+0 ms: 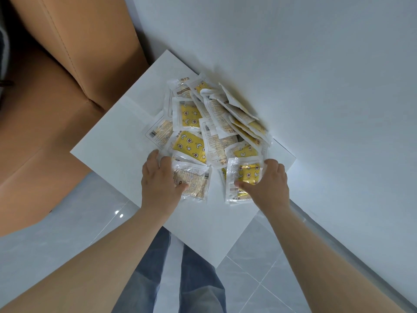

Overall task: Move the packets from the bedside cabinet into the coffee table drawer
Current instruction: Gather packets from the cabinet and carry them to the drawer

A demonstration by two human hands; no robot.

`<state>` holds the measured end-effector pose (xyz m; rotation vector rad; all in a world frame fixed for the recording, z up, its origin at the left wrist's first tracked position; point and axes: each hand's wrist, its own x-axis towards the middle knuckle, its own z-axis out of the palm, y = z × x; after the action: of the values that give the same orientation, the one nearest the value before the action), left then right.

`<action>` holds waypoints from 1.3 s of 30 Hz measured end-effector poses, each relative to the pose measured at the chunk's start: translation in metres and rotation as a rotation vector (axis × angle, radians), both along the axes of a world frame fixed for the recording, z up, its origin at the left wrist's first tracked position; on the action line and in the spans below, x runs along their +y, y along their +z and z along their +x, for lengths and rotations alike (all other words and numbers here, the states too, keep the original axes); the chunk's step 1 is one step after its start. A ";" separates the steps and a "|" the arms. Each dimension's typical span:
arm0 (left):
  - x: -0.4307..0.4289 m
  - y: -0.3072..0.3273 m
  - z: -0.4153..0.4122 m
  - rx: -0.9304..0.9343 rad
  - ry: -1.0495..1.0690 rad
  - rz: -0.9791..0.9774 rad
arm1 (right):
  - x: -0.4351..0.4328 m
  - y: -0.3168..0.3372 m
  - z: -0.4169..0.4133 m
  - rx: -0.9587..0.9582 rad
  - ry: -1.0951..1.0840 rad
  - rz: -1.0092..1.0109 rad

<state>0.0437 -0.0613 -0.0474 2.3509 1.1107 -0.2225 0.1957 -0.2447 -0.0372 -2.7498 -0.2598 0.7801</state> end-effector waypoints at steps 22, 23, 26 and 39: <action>0.026 0.012 0.015 -0.120 0.260 -0.421 | 0.012 -0.001 -0.025 0.139 -0.309 0.093; 0.026 0.012 0.015 -0.134 0.266 -0.421 | 0.012 -0.002 -0.025 0.137 -0.316 0.092; 0.027 0.014 0.017 -0.152 0.299 -0.453 | 0.012 -0.002 -0.028 0.119 -0.318 0.088; 0.026 0.019 0.002 -0.046 0.317 -0.442 | 0.013 0.013 -0.047 0.094 -0.504 0.266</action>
<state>0.0455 -0.0357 -0.0289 1.7613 1.2463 -0.2660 0.1489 -0.2316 -0.0240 -2.3644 0.3174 0.6729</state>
